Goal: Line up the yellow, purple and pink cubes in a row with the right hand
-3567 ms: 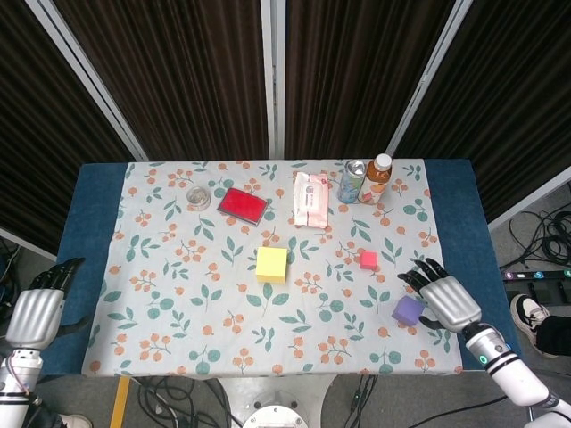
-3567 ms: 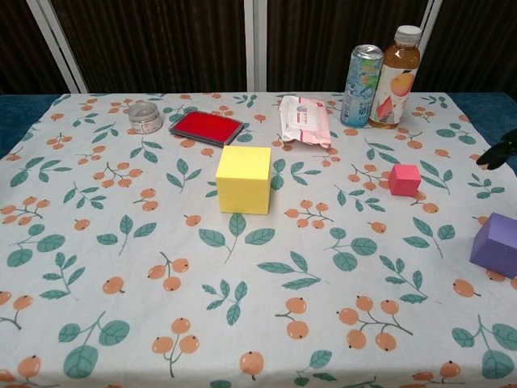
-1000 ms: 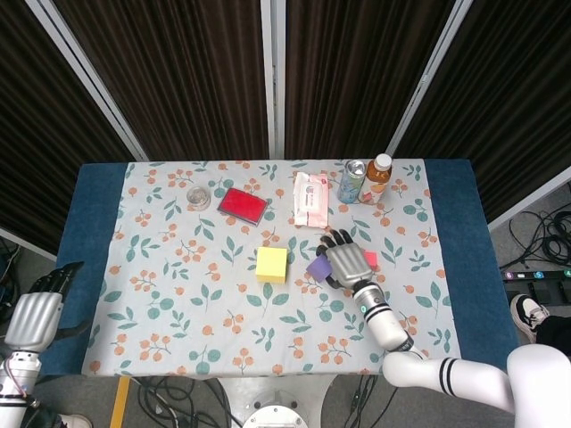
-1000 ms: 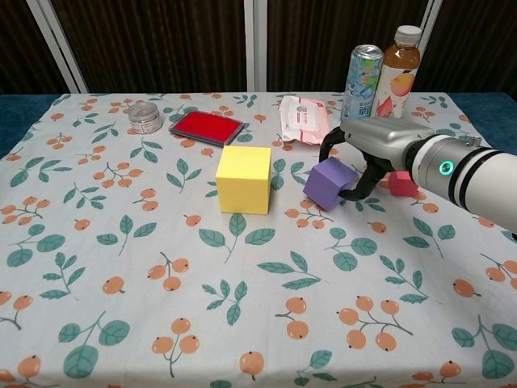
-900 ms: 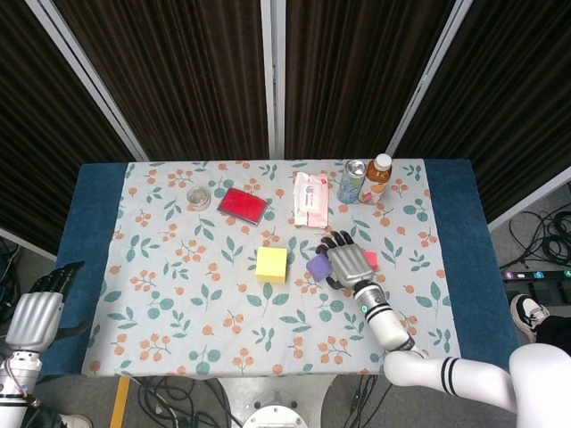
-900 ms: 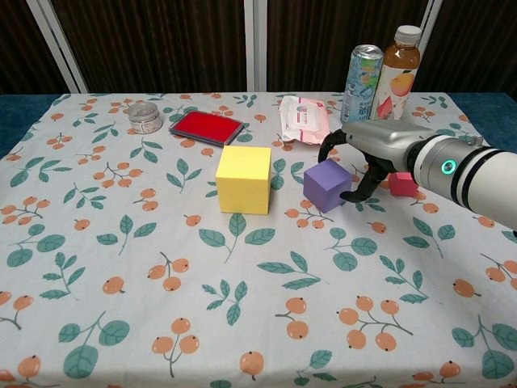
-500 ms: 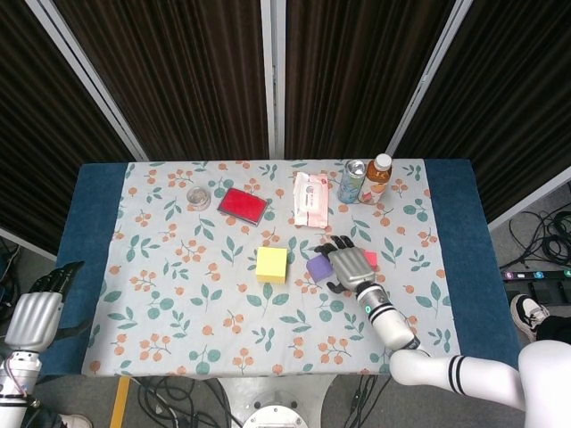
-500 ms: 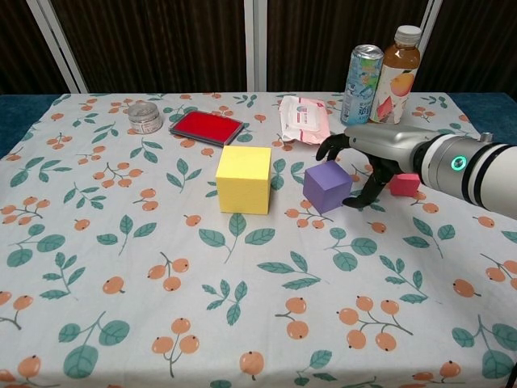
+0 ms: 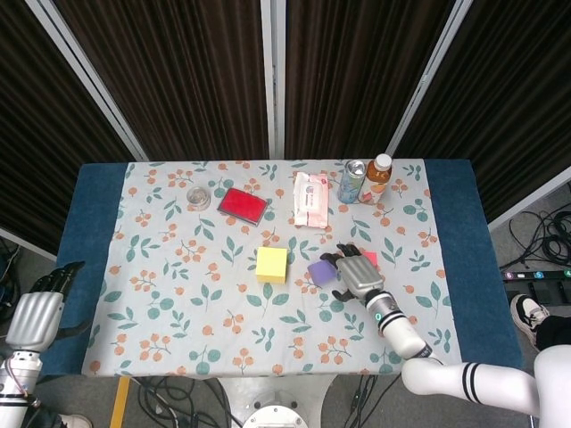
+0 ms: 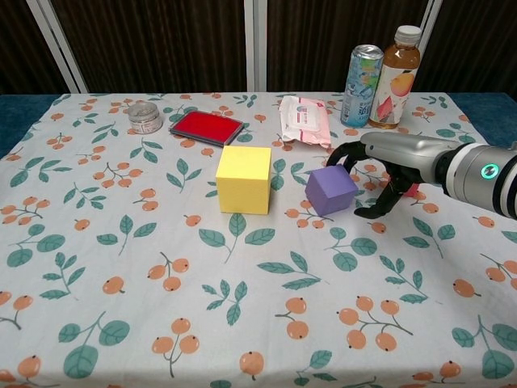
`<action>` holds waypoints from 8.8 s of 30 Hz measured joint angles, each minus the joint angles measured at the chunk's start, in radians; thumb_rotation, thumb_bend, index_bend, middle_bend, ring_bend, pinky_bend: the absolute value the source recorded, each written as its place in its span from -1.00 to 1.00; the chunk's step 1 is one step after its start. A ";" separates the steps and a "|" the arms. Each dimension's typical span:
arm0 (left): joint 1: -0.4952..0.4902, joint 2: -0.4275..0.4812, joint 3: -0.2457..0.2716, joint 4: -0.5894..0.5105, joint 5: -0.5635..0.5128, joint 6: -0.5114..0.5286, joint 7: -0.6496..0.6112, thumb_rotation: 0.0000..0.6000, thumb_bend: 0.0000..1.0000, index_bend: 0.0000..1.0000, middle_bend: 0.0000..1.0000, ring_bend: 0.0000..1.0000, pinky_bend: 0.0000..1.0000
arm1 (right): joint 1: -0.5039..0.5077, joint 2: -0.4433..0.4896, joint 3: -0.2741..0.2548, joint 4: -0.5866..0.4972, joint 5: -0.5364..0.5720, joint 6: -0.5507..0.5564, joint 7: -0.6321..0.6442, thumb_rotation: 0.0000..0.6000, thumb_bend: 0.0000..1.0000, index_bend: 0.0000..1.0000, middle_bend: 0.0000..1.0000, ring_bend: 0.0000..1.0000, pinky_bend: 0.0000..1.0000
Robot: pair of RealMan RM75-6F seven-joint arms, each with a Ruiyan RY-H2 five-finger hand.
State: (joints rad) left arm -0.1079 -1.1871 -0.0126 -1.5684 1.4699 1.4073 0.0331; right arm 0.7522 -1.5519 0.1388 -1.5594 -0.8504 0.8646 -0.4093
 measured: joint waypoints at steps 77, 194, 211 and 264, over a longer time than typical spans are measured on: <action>0.014 0.001 0.005 0.025 0.000 0.008 -0.031 1.00 -0.63 -0.71 -0.55 -0.66 -0.54 | 0.166 -0.259 0.125 0.132 0.312 0.148 -0.219 1.00 -0.64 -0.24 -0.68 -1.00 -1.00; 0.027 0.020 0.007 0.000 -0.005 0.011 -0.025 1.00 -0.63 -0.71 -0.55 -0.66 -0.54 | 0.137 -0.187 0.055 0.213 0.173 0.033 -0.174 1.00 -0.41 -0.11 -0.76 -1.00 -1.00; 0.027 0.017 0.007 0.007 -0.007 0.006 -0.031 1.00 -0.63 -0.71 -0.55 -0.66 -0.54 | 0.144 -0.203 0.054 0.220 0.186 0.037 -0.176 1.00 -0.57 -0.30 -0.79 -1.00 -1.00; 0.017 0.022 0.007 -0.009 0.010 0.010 -0.022 1.00 -0.63 -0.71 -0.55 -0.66 -0.54 | 0.066 -0.030 -0.006 0.040 0.161 -0.070 0.099 1.00 -0.35 -0.54 -1.00 -1.00 -1.00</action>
State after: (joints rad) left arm -0.0906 -1.1653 -0.0059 -1.5769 1.4799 1.4169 0.0115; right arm 0.8179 -1.5818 0.1325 -1.5193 -0.6893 0.7948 -0.3099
